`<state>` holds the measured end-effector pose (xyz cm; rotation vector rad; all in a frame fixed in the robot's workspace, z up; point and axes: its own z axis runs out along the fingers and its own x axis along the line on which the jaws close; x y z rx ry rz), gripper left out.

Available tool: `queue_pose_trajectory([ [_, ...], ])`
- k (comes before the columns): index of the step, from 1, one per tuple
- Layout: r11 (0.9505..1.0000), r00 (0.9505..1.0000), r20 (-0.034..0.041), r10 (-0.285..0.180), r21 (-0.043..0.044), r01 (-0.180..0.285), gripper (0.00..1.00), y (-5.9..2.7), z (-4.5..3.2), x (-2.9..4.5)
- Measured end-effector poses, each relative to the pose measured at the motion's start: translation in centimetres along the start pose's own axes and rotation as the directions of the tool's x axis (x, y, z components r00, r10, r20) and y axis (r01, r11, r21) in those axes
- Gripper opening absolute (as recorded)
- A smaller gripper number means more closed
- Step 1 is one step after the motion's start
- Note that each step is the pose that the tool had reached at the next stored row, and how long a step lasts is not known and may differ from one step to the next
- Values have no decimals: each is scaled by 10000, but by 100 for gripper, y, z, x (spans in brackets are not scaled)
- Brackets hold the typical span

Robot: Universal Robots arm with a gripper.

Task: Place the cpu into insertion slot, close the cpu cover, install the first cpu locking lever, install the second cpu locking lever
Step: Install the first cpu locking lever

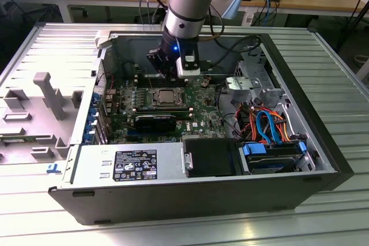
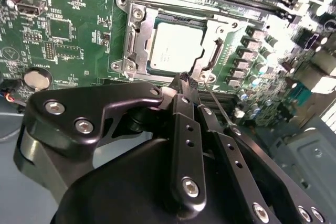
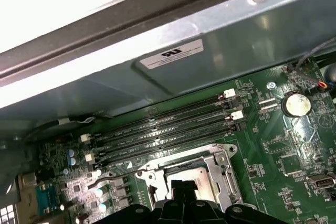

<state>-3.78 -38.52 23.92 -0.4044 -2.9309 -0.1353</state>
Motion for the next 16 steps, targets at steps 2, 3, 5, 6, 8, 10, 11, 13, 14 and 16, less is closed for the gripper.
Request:
queue_pose_trajectory([
  [2,9998,9999,-12,-170,34,170,11,0,0,0],
  [3,9997,9997,-18,-249,48,249,11,0,0,0],
  [5,9993,9993,-26,-362,70,362,11,0,0,0],
  [6,9990,9990,-32,-445,86,445,11,0,0,0],
  [8,9983,9983,-42,-576,111,577,11,0,0,0],
  [10,9972,9973,-54,-728,139,729,11,0,0,0],
  [11,9968,9969,-59,-785,150,786,11,0,0,0],
  [13,9956,9957,-70,-923,176,924,11,0,0,0],
  [14,9949,9951,-76,-990,188,991,11,0,0,0],
  [16,9938,9940,-85,-1092,208,1094,11,0,0,0],
])
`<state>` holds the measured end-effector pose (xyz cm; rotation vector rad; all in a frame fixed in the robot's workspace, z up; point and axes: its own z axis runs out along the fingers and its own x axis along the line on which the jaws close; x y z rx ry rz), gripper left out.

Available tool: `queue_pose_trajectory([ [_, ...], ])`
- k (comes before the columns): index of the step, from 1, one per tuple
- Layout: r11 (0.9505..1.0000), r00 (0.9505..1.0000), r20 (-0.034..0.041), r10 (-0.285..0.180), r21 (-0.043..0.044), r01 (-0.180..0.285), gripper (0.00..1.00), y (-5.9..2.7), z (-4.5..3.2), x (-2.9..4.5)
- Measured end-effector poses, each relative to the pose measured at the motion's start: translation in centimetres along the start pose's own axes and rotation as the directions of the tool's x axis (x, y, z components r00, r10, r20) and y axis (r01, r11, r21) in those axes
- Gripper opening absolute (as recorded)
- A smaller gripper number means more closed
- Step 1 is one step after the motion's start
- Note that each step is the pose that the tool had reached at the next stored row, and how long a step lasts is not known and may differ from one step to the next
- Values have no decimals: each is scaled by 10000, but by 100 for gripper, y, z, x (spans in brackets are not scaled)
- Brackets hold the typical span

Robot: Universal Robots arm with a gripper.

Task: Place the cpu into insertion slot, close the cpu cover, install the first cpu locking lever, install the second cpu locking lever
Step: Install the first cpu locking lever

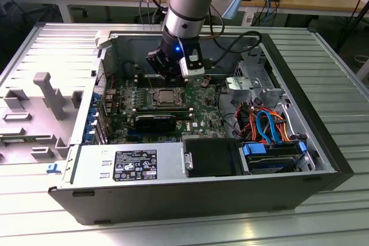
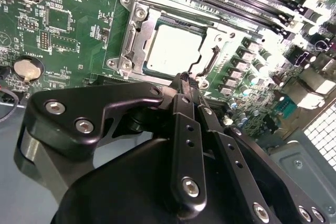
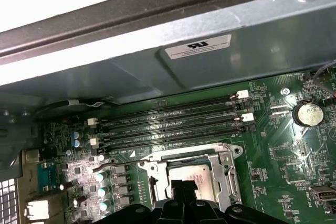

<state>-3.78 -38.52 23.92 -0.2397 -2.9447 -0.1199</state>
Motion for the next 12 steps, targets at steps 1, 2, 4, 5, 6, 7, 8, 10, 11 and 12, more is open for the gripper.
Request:
queue_pose_trajectory([
  [1,10000,10000,-3,-46,9,46,11,0,0,0],
  [2,9999,9999,-10,-151,28,151,11,0,0,0],
  [4,9997,9997,-17,-241,47,241,11,0,0,0],
  [5,9995,9995,-22,-321,62,321,11,0,0,0],
  [6,9992,9992,-27,-387,74,387,11,0,0,0],
  [7,9990,9991,-31,-434,83,434,11,0,0,0],
  [8,9989,9989,-33,-467,90,468,11,0,0,0],
  [10,9985,9985,-38,-538,103,539,11,0,0,0],
  [11,9983,9983,-41,-574,110,574,11,0,0,0],
  [12,9981,9982,-44,-602,115,602,11,0,0,0],
])
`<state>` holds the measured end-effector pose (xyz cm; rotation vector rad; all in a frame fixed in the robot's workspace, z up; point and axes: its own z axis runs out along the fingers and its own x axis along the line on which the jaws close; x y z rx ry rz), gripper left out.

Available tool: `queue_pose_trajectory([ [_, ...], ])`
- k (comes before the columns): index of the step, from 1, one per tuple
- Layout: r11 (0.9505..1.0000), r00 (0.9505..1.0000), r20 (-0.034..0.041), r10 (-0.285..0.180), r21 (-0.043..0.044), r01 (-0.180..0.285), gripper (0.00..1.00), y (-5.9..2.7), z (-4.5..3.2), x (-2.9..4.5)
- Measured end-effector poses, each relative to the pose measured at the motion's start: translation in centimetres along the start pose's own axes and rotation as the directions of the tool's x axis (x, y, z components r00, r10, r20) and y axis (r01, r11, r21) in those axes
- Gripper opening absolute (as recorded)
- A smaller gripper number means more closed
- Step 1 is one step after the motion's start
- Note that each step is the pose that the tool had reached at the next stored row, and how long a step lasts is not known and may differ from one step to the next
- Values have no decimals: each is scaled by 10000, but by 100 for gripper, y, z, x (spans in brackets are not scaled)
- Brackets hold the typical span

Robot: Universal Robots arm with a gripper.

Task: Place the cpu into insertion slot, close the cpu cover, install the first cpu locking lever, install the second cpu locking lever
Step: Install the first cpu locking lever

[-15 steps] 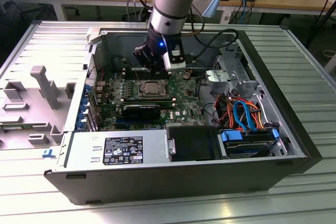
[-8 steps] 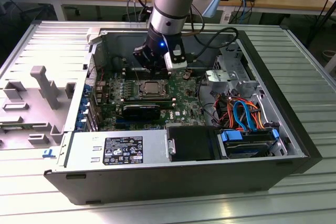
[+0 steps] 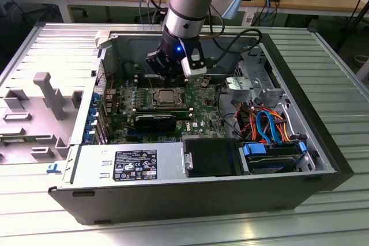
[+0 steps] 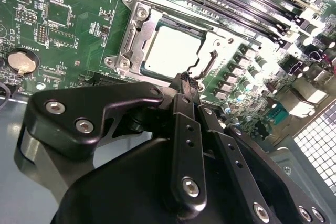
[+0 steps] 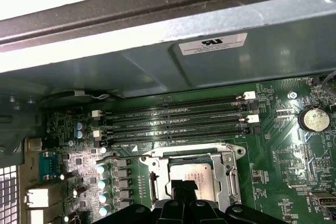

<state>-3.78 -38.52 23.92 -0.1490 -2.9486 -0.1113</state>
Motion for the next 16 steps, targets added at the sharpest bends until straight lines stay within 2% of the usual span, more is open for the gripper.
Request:
queue_pose_trajectory([
  [16,9982,9983,-42,-587,112,588,11,0,0,0],
])
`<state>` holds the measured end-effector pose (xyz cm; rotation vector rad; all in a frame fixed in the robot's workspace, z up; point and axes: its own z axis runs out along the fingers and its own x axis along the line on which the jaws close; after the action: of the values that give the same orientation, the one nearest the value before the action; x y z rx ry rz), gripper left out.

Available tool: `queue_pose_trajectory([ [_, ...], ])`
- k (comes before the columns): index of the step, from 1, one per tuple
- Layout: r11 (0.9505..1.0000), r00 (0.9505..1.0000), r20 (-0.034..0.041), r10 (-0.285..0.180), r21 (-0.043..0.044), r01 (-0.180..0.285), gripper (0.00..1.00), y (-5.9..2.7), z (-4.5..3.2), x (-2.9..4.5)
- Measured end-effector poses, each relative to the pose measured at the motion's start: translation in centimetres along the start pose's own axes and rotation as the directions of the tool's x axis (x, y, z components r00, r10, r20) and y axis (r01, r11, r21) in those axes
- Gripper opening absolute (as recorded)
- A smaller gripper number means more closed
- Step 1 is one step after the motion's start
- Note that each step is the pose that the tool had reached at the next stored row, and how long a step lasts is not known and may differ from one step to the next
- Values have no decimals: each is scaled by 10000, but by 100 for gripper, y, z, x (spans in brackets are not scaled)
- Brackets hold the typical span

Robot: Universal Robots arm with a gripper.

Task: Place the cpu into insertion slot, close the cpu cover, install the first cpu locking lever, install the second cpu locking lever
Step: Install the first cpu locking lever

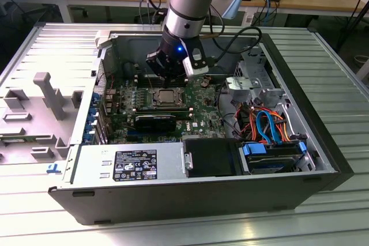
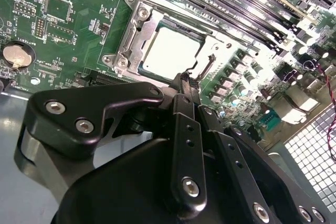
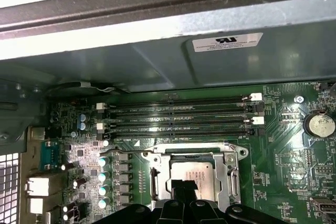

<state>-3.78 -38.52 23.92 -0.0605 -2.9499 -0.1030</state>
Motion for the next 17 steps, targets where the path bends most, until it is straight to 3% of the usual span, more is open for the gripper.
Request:
queue_pose_trajectory([
  [17,9968,9969,-58,-780,149,781,11,0,0,0],
])
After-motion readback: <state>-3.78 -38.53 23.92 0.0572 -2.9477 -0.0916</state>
